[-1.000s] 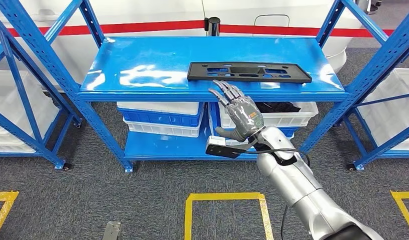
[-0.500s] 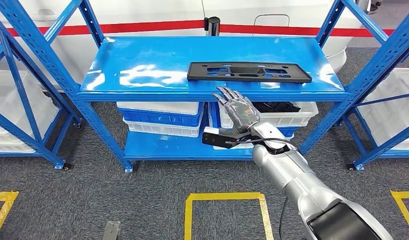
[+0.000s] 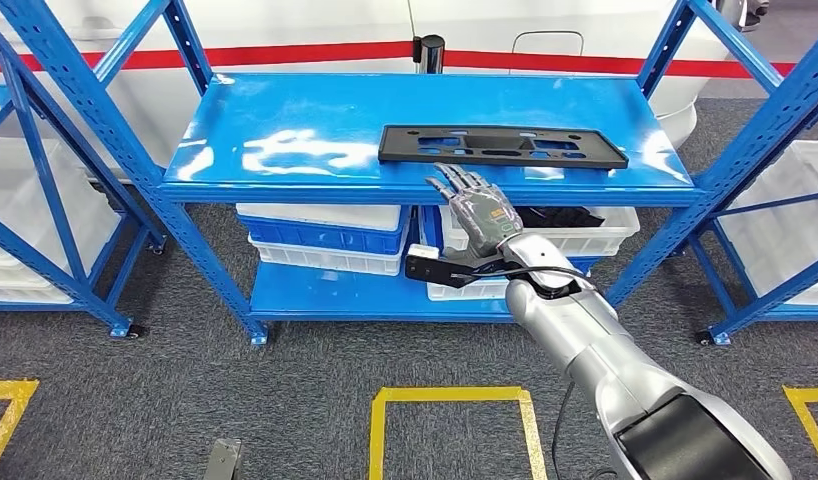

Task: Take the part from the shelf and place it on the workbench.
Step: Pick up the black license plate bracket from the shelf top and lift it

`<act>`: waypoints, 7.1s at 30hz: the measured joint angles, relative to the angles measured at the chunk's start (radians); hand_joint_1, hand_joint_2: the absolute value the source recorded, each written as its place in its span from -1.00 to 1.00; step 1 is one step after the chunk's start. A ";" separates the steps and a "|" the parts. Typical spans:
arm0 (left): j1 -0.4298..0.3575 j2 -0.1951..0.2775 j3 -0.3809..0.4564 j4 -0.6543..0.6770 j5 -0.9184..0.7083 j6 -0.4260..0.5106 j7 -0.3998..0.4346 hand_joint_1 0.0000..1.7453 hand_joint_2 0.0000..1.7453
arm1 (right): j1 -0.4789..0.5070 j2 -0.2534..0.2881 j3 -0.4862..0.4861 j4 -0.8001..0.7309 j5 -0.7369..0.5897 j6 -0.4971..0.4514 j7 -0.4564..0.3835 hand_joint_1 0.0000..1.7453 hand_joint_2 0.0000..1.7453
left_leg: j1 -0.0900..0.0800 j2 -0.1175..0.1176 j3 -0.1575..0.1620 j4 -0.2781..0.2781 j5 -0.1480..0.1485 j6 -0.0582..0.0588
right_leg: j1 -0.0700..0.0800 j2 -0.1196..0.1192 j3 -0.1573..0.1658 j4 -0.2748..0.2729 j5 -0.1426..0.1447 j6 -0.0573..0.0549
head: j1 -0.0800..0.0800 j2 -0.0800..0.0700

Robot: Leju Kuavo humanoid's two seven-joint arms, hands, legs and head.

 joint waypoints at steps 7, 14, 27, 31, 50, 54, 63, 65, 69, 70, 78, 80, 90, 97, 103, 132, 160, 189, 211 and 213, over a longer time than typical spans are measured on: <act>-0.001 0.002 0.001 0.001 -0.001 0.001 0.000 -1.00 -1.00 | -0.002 -0.007 0.000 0.000 0.009 0.004 0.004 -1.00 1.00 | 0.005 0.001 0.000 0.019 -0.029 -0.048 | -0.002 0.003 0.077 -0.228 0.108 -0.039 | -0.006 0.000; -0.003 0.002 0.001 0.001 -0.002 0.001 0.000 -1.00 -1.00 | -0.005 -0.008 -0.001 0.000 0.011 0.004 0.006 -1.00 1.00 | 0.010 0.016 -0.203 0.315 -0.108 -0.063 | 0.014 0.006 0.111 -0.229 0.081 -0.081 | -0.013 0.000; -0.006 0.002 0.003 0.001 -0.004 -0.002 0.000 -1.00 -1.00 | -0.010 -0.015 -0.003 -0.005 0.020 0.005 0.018 -1.00 1.00 | -0.013 0.023 -0.065 -0.017 0.074 0.018 | 0.025 0.005 0.043 -0.044 -0.022 -0.063 | -0.004 0.000; -0.005 -0.005 0.003 0.001 -0.004 -0.004 -0.001 -1.00 -1.00 | 0.002 -0.023 -0.003 -0.005 0.021 0.005 0.020 -1.00 1.00 | -0.001 0.014 -0.052 -0.007 0.052 -0.003 | 0.000 0.003 -0.003 -0.045 0.029 -0.016 | -0.004 0.000; -0.005 -0.005 0.008 0.001 0.000 -0.004 -0.002 -1.00 -1.00 | -0.001 -0.019 -0.002 -0.006 0.034 0.021 0.027 -1.00 1.00 | 0.011 0.017 -0.237 0.352 -0.100 -0.060 | -0.001 0.009 0.086 -0.211 0.087 -0.063 | -0.011 0.000; -0.005 -0.005 0.008 0.001 0.000 -0.004 -0.002 -1.00 -1.00 | -0.002 -0.018 -0.002 -0.006 0.035 0.021 0.030 -1.00 1.00 | 0.011 0.017 -0.217 0.298 -0.060 -0.054 | 0.001 0.009 0.090 -0.211 0.085 -0.065 | -0.011 0.000; -0.009 -0.009 0.013 0.001 -0.005 -0.018 -0.001 -1.00 -1.00 | -0.002 -0.029 -0.003 -0.011 0.050 0.024 0.047 -1.00 1.00 | -0.002 0.014 -0.064 0.014 0.044 0.000 | 0.010 0.003 -0.042 0.023 0.005 -0.028 | -0.008 0.000; -0.009 -0.010 0.013 0.001 -0.005 -0.018 -0.001 -1.00 -1.00 | -0.003 -0.033 -0.003 -0.011 0.050 0.024 0.047 -1.00 1.00 | -0.004 0.011 -0.059 0.018 0.035 -0.009 | 0.007 0.001 0.020 -0.115 0.064 -0.013 | -0.007 0.000; -0.010 -0.010 0.013 0.001 -0.005 -0.021 0.000 -1.00 -1.00 | -0.003 -0.033 -0.003 -0.012 0.053 0.027 0.049 -1.00 1.00 | -0.006 0.012 -0.056 0.031 0.012 -0.030 | 0.009 0.003 0.078 -0.224 0.103 -0.040 | -0.014 0.000; -0.011 -0.010 0.013 0.001 -0.006 -0.021 0.000 -1.00 -1.00 | -0.004 -0.033 -0.004 -0.012 0.054 0.028 0.051 -1.00 1.00 | -0.003 0.014 -0.055 0.032 0.009 -0.035 | 0.008 0.003 0.081 -0.225 0.102 -0.048 | -0.015 0.000; -0.012 -0.011 0.013 0.001 -0.009 -0.019 0.007 -1.00 -1.00 | -0.002 -0.028 -0.009 -0.019 0.057 0.039 0.056 -1.00 1.00 | 0.009 0.017 -0.226 0.301 -0.056 -0.063 | 0.002 0.007 0.118 -0.228 0.076 -0.076 | -0.021 0.000; -0.012 -0.010 0.014 0.001 -0.007 -0.019 0.007 -1.00 -1.00 | -0.003 -0.027 -0.009 -0.020 0.057 0.040 0.056 -1.00 1.00 | 0.008 0.017 -0.176 0.166 0.033 -0.051 | 0.002 0.009 0.134 -0.229 0.064 -0.072 | -0.021 0.000; -0.010 -0.009 0.018 0.001 0.002 -0.019 -0.009 -1.00 -1.00 | -0.007 -0.022 -0.010 -0.027 0.059 0.049 0.052 -0.12 1.00 | -0.004 0.019 -0.070 -0.004 0.065 0.001 | 0.012 0.006 0.041 -0.046 -0.020 -0.043 | -0.015 0.000; -0.008 -0.017 0.038 0.001 0.026 -0.017 -0.109 -1.00 -1.00 | 0.015 -0.040 -0.017 -0.026 0.045 0.041 0.031 1.00 1.00 | -0.010 0.004 -0.036 0.017 0.015 -0.014 | 0.012 0.003 0.049 -0.211 0.123 -0.015 | -0.015 0.000; -0.009 -0.019 0.048 0.001 0.011 0.097 -0.146 -1.00 -1.00 | 0.024 -0.052 -0.035 -0.034 0.042 0.032 0.020 1.00 1.00 | -0.003 0.009 -0.054 0.076 -0.036 -0.046 | 0.006 0.006 0.072 -0.241 0.128 -0.064 | -0.018 0.000; -0.003 -0.025 0.106 -0.006 0.040 0.093 -0.178 -1.00 1.00 | 0.048 -0.102 -0.119 -0.219 -0.017 0.042 -0.031 1.00 1.00 | -0.029 0.011 -0.068 0.006 0.045 -0.011 | 0.012 0.007 0.105 -0.274 0.120 -0.038 | -0.007 0.000; -0.012 -0.024 0.074 -0.006 -0.062 0.039 -0.063 -1.00 1.00 | 0.134 -0.150 -0.156 -0.273 -0.003 0.027 -0.006 1.00 1.00 | 0.008 0.016 -0.063 0.170 -0.067 -0.045 | 0.004 0.005 0.060 -0.225 0.130 -0.059 | -0.020 0.000; -0.020 -0.014 0.056 -0.005 -0.094 0.022 -0.051 -1.00 1.00 | 0.239 -0.254 -0.225 -0.598 -0.031 0.081 -0.020 1.00 1.00 | 0.014 0.017 -0.173 0.301 -0.068 -0.063 | -0.005 -0.003 0.081 -0.235 0.113 -0.058 | -0.024 0.000; -0.014 -0.015 0.060 -0.004 -0.070 0.032 -0.055 -1.00 1.00 | 0.224 -0.233 -0.214 -0.625 -0.004 0.111 -0.015 1.00 1.00 | -0.023 0.018 -0.175 0.013 0.163 -0.013 | 0.025 -0.001 0.216 -0.260 0.002 -0.042 | -0.021 0.000; -0.006 -0.013 0.061 -0.003 -0.066 0.030 -0.056 -1.00 1.00 | 0.221 -0.226 -0.210 -0.623 -0.003 0.114 -0.017 1.00 1.00 | -0.018 0.016 -0.190 0.035 0.125 -0.027 | 0.014 -0.005 0.204 -0.265 0.027 -0.061 | -0.021 0.000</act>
